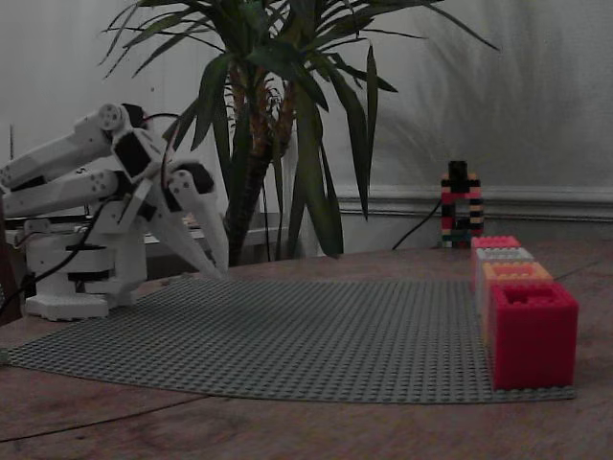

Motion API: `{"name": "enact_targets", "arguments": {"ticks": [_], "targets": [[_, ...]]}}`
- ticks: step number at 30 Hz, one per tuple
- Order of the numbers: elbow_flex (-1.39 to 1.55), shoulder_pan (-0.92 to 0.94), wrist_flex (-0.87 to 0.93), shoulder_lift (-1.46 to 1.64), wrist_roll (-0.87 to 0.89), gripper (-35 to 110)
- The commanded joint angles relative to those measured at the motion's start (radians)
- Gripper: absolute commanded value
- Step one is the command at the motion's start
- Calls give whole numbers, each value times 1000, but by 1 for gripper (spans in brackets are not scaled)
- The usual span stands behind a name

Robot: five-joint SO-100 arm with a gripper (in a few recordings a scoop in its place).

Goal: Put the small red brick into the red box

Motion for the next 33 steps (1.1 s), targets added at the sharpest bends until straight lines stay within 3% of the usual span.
{"name": "enact_targets", "arguments": {"ticks": [1,33], "targets": [[-2,-14,21,12,6,0],[-2,32,21,12,8,0]]}}
